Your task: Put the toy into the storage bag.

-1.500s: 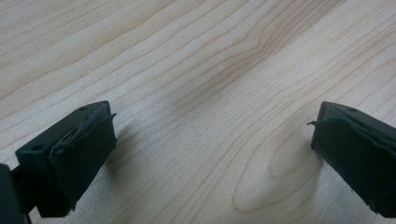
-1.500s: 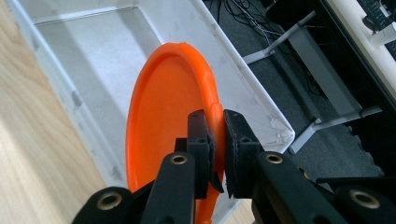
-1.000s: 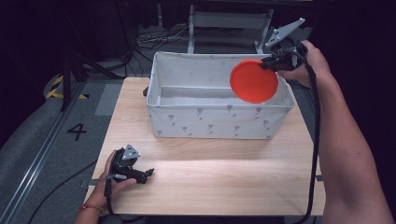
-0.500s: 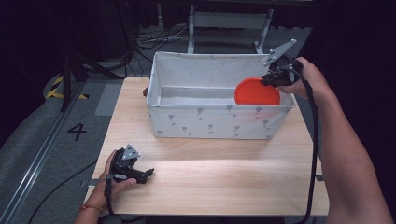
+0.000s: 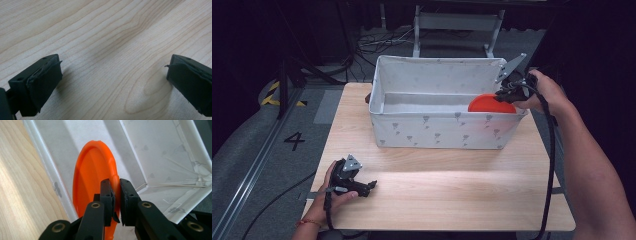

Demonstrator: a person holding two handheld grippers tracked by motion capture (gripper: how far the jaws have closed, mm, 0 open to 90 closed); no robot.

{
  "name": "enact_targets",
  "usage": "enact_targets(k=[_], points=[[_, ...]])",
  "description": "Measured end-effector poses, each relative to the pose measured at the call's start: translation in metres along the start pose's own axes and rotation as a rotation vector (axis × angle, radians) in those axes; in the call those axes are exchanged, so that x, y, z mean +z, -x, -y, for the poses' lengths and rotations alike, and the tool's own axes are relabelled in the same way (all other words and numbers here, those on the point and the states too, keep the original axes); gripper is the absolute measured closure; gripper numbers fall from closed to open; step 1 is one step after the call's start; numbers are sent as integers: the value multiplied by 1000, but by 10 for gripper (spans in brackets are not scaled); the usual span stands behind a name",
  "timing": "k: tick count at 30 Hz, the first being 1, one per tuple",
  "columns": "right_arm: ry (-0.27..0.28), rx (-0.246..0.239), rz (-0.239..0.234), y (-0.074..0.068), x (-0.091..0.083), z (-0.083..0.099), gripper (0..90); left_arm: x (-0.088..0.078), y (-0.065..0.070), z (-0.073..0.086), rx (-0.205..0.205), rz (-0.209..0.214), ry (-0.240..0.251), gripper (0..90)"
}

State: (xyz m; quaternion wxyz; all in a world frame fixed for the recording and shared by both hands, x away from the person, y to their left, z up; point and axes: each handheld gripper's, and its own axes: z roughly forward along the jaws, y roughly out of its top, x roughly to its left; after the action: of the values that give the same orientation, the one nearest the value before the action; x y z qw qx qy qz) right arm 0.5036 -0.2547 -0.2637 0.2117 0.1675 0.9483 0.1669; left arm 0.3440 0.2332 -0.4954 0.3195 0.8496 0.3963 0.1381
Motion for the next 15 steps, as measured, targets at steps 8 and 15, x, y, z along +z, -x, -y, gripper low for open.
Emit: enact_targets(k=[8,15], points=[[-33,-37,-24,-6,3,0,823,0,0,0,0,0,0,2],[-61,-69,-48,-12,5,1,820,0,0,0,0,0,0,2]])
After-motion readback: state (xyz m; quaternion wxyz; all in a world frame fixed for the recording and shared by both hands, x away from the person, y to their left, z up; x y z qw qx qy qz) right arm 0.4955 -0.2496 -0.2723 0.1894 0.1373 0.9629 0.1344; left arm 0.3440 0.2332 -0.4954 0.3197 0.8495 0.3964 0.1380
